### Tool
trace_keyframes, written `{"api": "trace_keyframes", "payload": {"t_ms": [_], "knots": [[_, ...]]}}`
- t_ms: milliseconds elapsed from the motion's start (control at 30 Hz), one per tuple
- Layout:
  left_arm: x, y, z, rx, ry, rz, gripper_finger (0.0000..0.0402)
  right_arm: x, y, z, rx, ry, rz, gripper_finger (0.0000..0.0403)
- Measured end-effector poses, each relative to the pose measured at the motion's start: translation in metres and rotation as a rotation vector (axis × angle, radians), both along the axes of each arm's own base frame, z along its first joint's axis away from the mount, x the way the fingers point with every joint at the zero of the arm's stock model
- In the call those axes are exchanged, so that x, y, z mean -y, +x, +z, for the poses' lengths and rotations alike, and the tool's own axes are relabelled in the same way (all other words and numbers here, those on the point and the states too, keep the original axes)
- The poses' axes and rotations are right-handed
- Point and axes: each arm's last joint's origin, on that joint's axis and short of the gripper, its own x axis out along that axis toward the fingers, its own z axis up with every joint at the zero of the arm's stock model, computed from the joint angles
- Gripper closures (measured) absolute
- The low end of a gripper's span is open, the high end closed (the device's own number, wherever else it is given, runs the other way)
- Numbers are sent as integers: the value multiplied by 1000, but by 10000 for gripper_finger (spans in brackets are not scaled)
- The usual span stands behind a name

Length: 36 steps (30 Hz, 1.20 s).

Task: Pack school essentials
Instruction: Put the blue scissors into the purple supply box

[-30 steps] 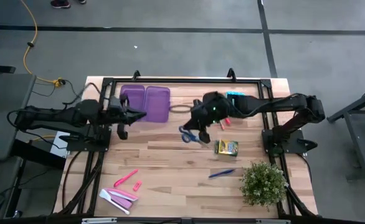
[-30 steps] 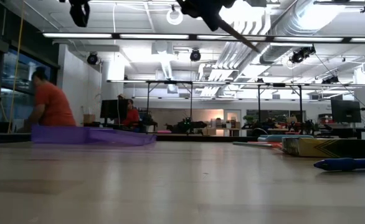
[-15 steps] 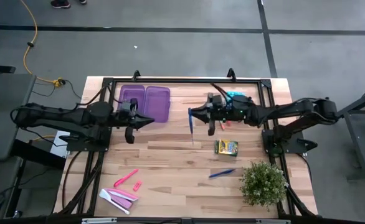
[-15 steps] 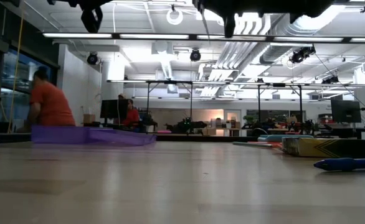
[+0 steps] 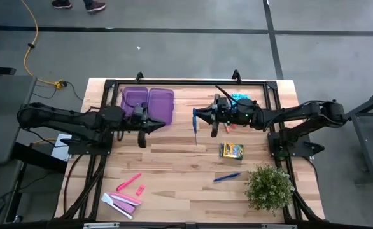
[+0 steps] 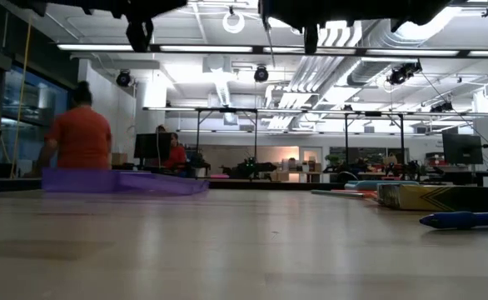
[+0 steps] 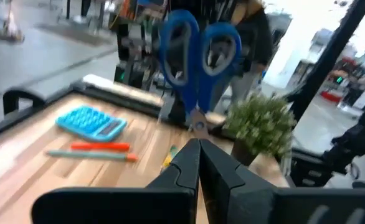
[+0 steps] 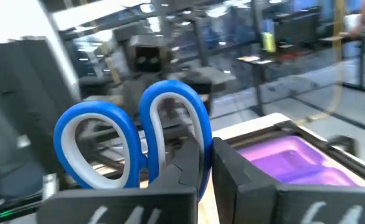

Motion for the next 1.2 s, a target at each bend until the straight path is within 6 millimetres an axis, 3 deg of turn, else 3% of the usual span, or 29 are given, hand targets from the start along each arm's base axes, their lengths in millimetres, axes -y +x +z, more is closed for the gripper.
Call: {"api": "trace_keyframes", "payload": {"t_ms": [133, 267, 467, 633, 933, 1200], "knots": [[-2, 22, 0, -39, -19, 30, 402, 2, 8, -6, -93, 19, -140, 403], [-6, 40, 1, -71, -13, 93, 401, -2, 23, 1, -251, -48, -253, 403], [-9, 44, 3, -71, -39, 198, 386, -4, 31, 17, -379, -123, -353, 403], [-9, 44, 6, -33, -62, 211, 335, -2, 31, 19, -377, -131, -423, 403], [-11, 56, -1, 8, -111, 235, 200, -5, 41, 17, -311, -105, -466, 403], [-16, 66, -11, 18, -69, 393, 170, -8, 43, 12, -312, -93, -503, 403]]}}
